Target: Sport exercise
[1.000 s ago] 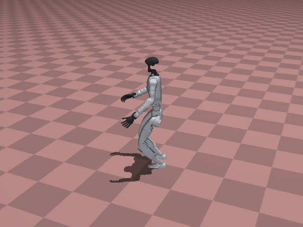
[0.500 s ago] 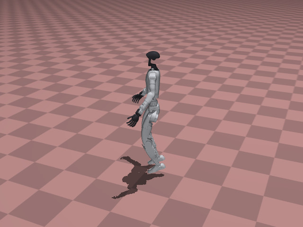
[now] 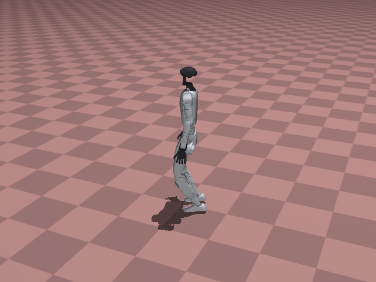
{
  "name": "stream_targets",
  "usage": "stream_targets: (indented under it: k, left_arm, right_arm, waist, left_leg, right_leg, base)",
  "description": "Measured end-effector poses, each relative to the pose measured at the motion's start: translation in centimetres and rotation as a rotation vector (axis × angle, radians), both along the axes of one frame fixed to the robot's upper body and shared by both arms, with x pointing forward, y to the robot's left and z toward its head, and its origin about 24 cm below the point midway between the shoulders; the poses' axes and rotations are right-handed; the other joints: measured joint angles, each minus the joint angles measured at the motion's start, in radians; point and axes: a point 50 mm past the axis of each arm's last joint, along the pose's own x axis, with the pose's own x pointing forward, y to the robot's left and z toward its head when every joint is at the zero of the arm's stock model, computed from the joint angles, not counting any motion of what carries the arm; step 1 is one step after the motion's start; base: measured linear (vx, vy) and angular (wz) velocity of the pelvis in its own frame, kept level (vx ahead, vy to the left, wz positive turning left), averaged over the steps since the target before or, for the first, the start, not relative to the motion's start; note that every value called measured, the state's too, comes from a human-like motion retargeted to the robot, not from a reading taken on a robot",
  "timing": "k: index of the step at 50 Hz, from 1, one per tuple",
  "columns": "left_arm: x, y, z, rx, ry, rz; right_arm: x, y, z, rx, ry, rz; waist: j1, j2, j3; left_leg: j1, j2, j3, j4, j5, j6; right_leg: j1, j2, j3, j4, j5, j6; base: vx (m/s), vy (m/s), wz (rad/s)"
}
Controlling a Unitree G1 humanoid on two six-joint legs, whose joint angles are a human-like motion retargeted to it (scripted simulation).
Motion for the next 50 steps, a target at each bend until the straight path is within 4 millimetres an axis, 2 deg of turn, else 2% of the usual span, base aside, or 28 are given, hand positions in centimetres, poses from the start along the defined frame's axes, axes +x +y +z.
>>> stream_targets:
  k: [2,4,5,6,8,10,11,12,13,15,17,18,21,25,27,30,32,33,35,38,40,42,45,47,50]
  left_arm:
    - [-1.4,-0.4,-0.3,-0.01,0.059,0.014]
    - [-2.0,-0.2,-0.4,0.012,0.089,0.028]
    - [-2.0,-0.1,-0.4,0.03,0.097,0.037]
    - [-1.7,0.1,-0.4,0.054,0.096,0.048]
    - [-1.0,0.7,-0.2,0.088,0.079,0.091]
    - [0.2,1.9,0.1,0.12,0.035,0.15]
    - [0.6,2.3,0.3,0.121,0.009,0.185]
    - [1.0,2.8,0.4,0.12,-0.017,0.224]
    - [1.4,3.1,0.6,0.114,-0.044,0.273]
    - [2.8,4.3,1.2,0.124,-0.123,0.364]
    - [5.1,6.3,2.4,0.17,-0.235,0.424]
    - [6.0,7.4,3.2,0.198,-0.29,0.441]
    - [9.7,10.6,6.3,0.288,-0.485,0.473]
    - [15.0,13.8,12.2,0.391,-0.775,0.428]
    - [17.7,14.7,16.1,0.432,-0.944,0.374]
    - [20.9,15.2,22.6,0.481,-1.202,0.29]
    - [22.2,14.3,25.1,0.462,-1.308,0.255]
    - [22.5,13.8,25.4,0.442,-1.323,0.235]
    - [22.3,12.7,23.5,0.399,-1.253,0.191]
    - [18.8,10.4,14.7,0.316,-0.908,0.144]
    - [14.9,8.1,8.8,0.238,-0.634,0.131]
    - [10.7,5.8,4.7,0.148,-0.396,0.151]
    - [5.1,3.1,1.5,0.043,-0.136,0.179]
    - [2.5,2.2,0.6,0.011,-0.031,0.189]
    - [-0.2,1.7,0.1,0.006,0.058,0.174]
  right_arm:
    - [-1.4,0.9,-0.6,0.037,0.057,-0.022]
    - [-1.8,1.2,-0.8,0.036,0.088,-0.01]
    - [-1.7,1.2,-0.9,0.024,0.096,0.003]
    - [-1.3,1.1,-0.8,0.003,0.091,0.015]
    - [-0.5,0.8,-0.8,-0.028,0.075,0.023]
    - [0.9,0.1,-0.3,-0.047,0.033,0.017]
    - [1.5,-0.4,0.0,-0.056,0.008,0.017]
    - [2.1,-1.0,0.3,-0.065,-0.018,0.019]
    - [2.8,-1.5,0.7,-0.073,-0.045,0.028]
    - [4.8,-3.0,2.1,-0.11,-0.131,0.066]
    - [7.8,-4.9,4.3,-0.183,-0.256,0.103]
    - [9.1,-5.7,5.5,-0.221,-0.321,0.118]
    - [14.0,-7.9,10.5,-0.338,-0.553,0.17]
    - [19.8,-9.2,18.9,-0.492,-0.861,0.261]
    - [21.8,-9.0,23.4,-0.57,-1.006,0.315]
    - [23.8,-8.3,29.3,-0.683,-1.204,0.369]
    - [24.2,-7.8,30.5,-0.691,-1.271,0.343]
    - [24.2,-7.6,29.9,-0.671,-1.273,0.316]
    - [23.7,-7.2,26.3,-0.59,-1.195,0.248]
    - [20.1,-6.1,16.4,-0.424,-0.876,0.161]
    - [16.3,-4.8,10.4,-0.301,-0.631,0.105]
    - [12.6,-3.3,6.2,-0.192,-0.42,0.073]
    - [8.3,-1.2,2.7,-0.067,-0.21,0.055]
    - [6.6,-0.4,1.7,-0.015,-0.143,0.05]
    - [5.4,0.3,1.2,0.016,-0.11,0.042]
  waist:
    - [0.006,-0.01,0.023]
    - [0.008,-0.026,0.055]
    - [0.004,-0.04,0.07]
    - [-0.009,-0.06,0.071]
    - [-0.03,-0.089,0.058]
    - [-0.025,-0.078,0.058]
    - [-0.018,-0.06,0.052]
    - [-0.012,-0.045,0.039]
    - [-0.009,-0.036,0.014]
    - [-0.012,-0.028,-0.035]
    - [-0.014,-0.026,-0.054]
    - [-0.012,-0.028,-0.054]
    - [-0.005,-0.03,-0.051]
    - [0.011,-0.025,-0.048]
    - [0.023,-0.024,-0.032]
    - [0.043,-0.022,0.032]
    - [0.026,-0.043,0.066]
    - [0.01,-0.058,0.07]
    - [-0.008,-0.078,0.062]
    - [0.024,-0.025,0.053]
    - [0.031,-0.002,0.026]
    - [0.023,0.003,-0.002]
    - [0.003,0.001,-0.012]
    - [-0.013,0.0,-0.003]
    - [-0.032,-0.003,0.006]
  left_leg:
    - [-0.034,0.012,0.001,0.131,-0.171,-0.003]
    - [-0.091,0.013,0.002,0.286,-0.329,-0.005]
    - [-0.125,0.001,0.004,0.345,-0.371,-0.007]
    - [-0.158,-0.013,0.017,0.365,-0.371,0.005]
    - [-0.19,-0.034,0.036,0.366,-0.371,0.027]
    - [-0.128,-0.014,0.044,0.311,-0.371,0.033]
    - [-0.08,0.003,0.041,0.234,-0.302,0.029]
    - [-0.036,0.013,0.035,0.142,-0.193,0.016]
    - [-0.004,0.009,0.021,0.02,-0.004,-0.015]
    - [0.016,0.018,0.038,-0.167,0.328,-0.066]
    - [-0.013,0.025,0.059,-0.193,0.411,-0.085]
    - [-0.03,0.027,0.065,-0.163,0.399,-0.083]
    - [-0.083,0.024,0.062,-0.07,0.34,-0.071]
    - [-0.133,0.025,0.051,0.061,0.18,-0.045]
    - [-0.157,0.02,0.034,0.174,0.003,-0.01]
    - [-0.208,0.027,0.024,0.416,-0.34,0.054]
    - [-0.258,-0.011,0.026,0.464,-0.371,0.083]
    - [-0.275,-0.032,0.029,0.459,-0.371,0.1]
    - [-0.261,-0.066,0.019,0.401,-0.371,0.123]
    - [-0.111,-0.005,-0.002,0.272,-0.331,0.094]
    - [-0.035,0.016,-0.007,0.118,-0.113,0.04]
    - [0.012,0.009,-0.014,-0.027,0.069,0.01]
    - [0.057,-0.011,-0.025,-0.138,0.208,-0.014]
    - [0.076,-0.019,-0.029,-0.152,0.206,-0.02]
    - [0.081,-0.021,-0.032,-0.114,0.119,-0.014]
  right_leg:
    - [-0.023,-0.009,-0.017,0.101,-0.14,0.004]
    - [-0.07,-0.037,-0.04,0.247,-0.307,0.02]
    - [-0.102,-0.064,-0.052,0.32,-0.384,0.028]
    - [-0.135,-0.096,-0.055,0.364,-0.419,0.031]
    - [-0.177,-0.131,-0.05,0.401,-0.438,0.042]
    - [-0.125,-0.088,-0.034,0.321,-0.366,0.044]
    - [-0.078,-0.049,-0.016,0.225,-0.265,0.037]
    - [-0.036,-0.016,0.004,0.119,-0.14,0.029]
    - [-0.003,0.005,0.025,-0.006,0.032,0.017]
    - [0.018,0.015,0.047,-0.192,0.3,0.03]
    - [-0.004,0.018,0.064,-0.23,0.362,0.045]
    - [-0.017,0.02,0.073,-0.206,0.353,0.047]
    - [-0.05,0.033,0.09,-0.156,0.313,0.053]
    - [-0.081,0.062,0.112,-0.082,0.239,0.055]
    - [-0.103,0.075,0.113,0.022,0.097,0.047]
    - [-0.166,0.049,0.043,0.3,-0.232,0.052]
    - [-0.218,-0.024,0.004,0.422,-0.337,0.054]
    - [-0.236,-0.055,-0.004,0.448,-0.358,0.058]
    - [-0.23,-0.083,-0.01,0.429,-0.352,0.059]
    - [-0.075,0.017,0.005,0.218,-0.207,0.046]
    - [0.008,0.039,0.009,0.045,-0.034,0.031]
    - [0.048,0.042,0.025,-0.077,0.107,0.013]
    - [0.069,0.041,0.05,-0.136,0.198,0.011]
    - [0.078,0.041,0.06,-0.13,0.176,0.009]
    - [0.083,0.033,0.053,-0.089,0.082,0.018]
  base:
    - [-0.04,0.02,-0.45]
    - [-0.08,0.01,-0.27]
    - [-0.13,0.0,0.15]
    - [-0.13,0.01,0.35]
    - [-0.05,0.01,0.22]
    - [0.07,0.05,-0.32]
    - [0.07,0.04,-0.49]
    - [0.03,0.02,-0.4]
    - [0.01,0.0,-0.26]
    - [0.0,0.0,0.0]
    - [-0.03,0.0,0.02]
    - [-0.08,0.0,-0.01]
    - [-0.08,0.0,-0.08]
    - [-0.09,0.02,-0.14]
    - [-0.1,0.03,-0.24]
    - [-0.1,0.03,-0.12]
    - [-0.14,0.03,0.59]
    - [-0.1,0.04,0.77]
    - [0.0,0.06,0.36]
    - [0.12,0.07,-0.53]
    - [0.09,0.05,-0.31]
    - [0.03,0.02,-0.04]
    - [0.0,0.0,0.0]
    - [0.0,0.0,0.0]
    - [0.0,0.0,0.0]
